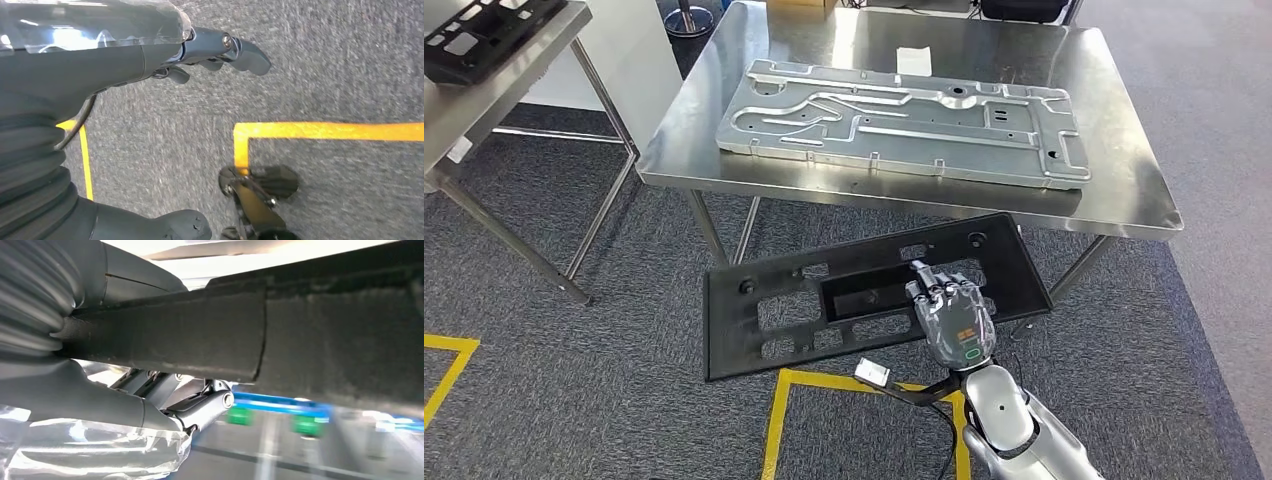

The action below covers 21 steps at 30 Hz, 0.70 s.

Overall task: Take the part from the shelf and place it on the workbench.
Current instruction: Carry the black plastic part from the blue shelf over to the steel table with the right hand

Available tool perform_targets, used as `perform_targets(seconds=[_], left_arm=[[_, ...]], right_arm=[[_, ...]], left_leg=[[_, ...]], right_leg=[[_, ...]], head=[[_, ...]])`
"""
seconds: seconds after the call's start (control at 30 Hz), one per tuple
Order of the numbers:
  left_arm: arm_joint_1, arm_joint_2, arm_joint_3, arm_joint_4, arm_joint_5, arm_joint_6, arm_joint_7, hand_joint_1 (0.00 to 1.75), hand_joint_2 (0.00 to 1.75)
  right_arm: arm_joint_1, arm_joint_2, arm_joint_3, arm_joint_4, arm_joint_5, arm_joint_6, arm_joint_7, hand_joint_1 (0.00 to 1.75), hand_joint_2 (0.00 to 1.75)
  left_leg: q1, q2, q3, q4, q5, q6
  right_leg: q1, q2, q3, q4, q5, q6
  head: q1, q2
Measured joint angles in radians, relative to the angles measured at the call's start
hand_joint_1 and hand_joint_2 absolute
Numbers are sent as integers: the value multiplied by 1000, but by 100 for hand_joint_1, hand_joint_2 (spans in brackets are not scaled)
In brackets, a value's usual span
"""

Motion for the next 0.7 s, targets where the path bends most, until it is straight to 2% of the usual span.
perform_targets(seconds=[0.03,0.07,0.13,0.17,0.2,0.27,0.3,0.37,0.4,0.47,0.5,0.53,0.57,0.6,0.63,0.67,0.7], left_arm=[[0,0,-1,0,0,0,1,0,175],[0,0,-3,0,-1,-1,1,0,175],[1,0,-6,0,-1,-1,2,0,175],[0,0,-8,0,-1,-1,3,0,175],[-2,1,-9,0,-1,-1,4,0,175],[-5,1,-12,0,-1,0,5,0,175],[-6,2,-13,0,-1,0,6,0,175],[-8,2,-14,0,-1,0,6,0,175],[-7,3,-15,0,-1,0,6,0,175],[-5,3,-15,0,-1,0,6,0,175],[-4,3,-15,0,-1,0,6,0,175],[-3,3,-15,0,-1,0,6,0,175],[-2,3,-15,0,-1,0,6,0,175],[0,4,-15,0,-1,0,6,0,175],[2,5,-15,0,-1,0,6,0,175],[3,6,-15,0,-1,0,6,0,175],[5,8,-15,0,-2,0,6,0,175]], right_arm=[[4,10,-19,8,0,0,-34,175,175],[6,20,-39,14,0,1,-57,175,175],[5,36,-73,23,0,3,-76,175,175],[3,43,-84,27,0,5,-81,175,175],[2,50,-91,29,0,7,-85,175,175],[-3,61,-100,31,0,11,-88,175,175],[-6,65,-104,31,0,12,-87,175,175],[-14,71,-110,31,0,13,-87,175,175],[-17,74,-112,31,0,14,-88,175,175],[-20,76,-115,32,0,14,-88,175,175],[-19,77,-115,32,0,15,-89,175,175],[-19,77,-116,32,0,15,-90,175,175],[-19,78,-116,32,0,15,-91,175,175],[-19,79,-116,32,1,15,-91,175,175],[-20,79,-116,33,1,15,-91,175,175],[-20,81,-116,34,0,16,-91,175,175],[-20,82,-117,35,0,15,-91,175,175]], left_leg=[[4,-2,17,0,-14,-5],[8,-4,37,0,-29,-11],[14,-6,71,0,-61,-24],[14,-7,83,-1,-75,-32],[13,-7,95,-4,-85,-41],[13,-5,106,-1,-82,-58],[14,-3,101,22,-71,-64],[17,2,45,124,-62,-69],[17,5,1,190,-78,-68],[14,6,-85,286,-147,-66],[11,6,-115,300,-177,-63],[8,6,-134,288,-187,-59],[5,6,-142,252,-169,-51],[-1,7,-145,197,-114,-40],[-8,7,-148,135,-39,-29],[-15,6,-150,88,24,-20],[-21,6,-151,56,72,-13]], right_leg=[[-4,-1,-14,-23,4,4],[-8,-3,-16,-70,35,8],[-13,-12,-7,-186,166,14],[-12,-16,-4,-223,219,9],[-10,-17,-2,-242,251,1],[-5,-13,8,-243,242,-23],[-5,-11,19,-247,236,-33],[-3,-7,47,-255,219,-51],[-1,-7,60,-257,207,-58],[6,-4,88,-258,183,-66],[9,-2,105,-258,169,-68],[13,-1,123,-258,156,-69],[16,0,142,-258,142,-69],[18,0,157,-259,128,-69],[22,1,171,-257,115,-67],[24,2,180,-257,104,-64],[25,4,186,-260,94,-59]], head=[[0,0],[1,0],[4,0],[6,0],[9,0],[12,0],[11,0],[7,0],[6,0],[4,0],[4,0],[3,0],[3,0],[2,0],[3,0],[3,0],[4,0]])
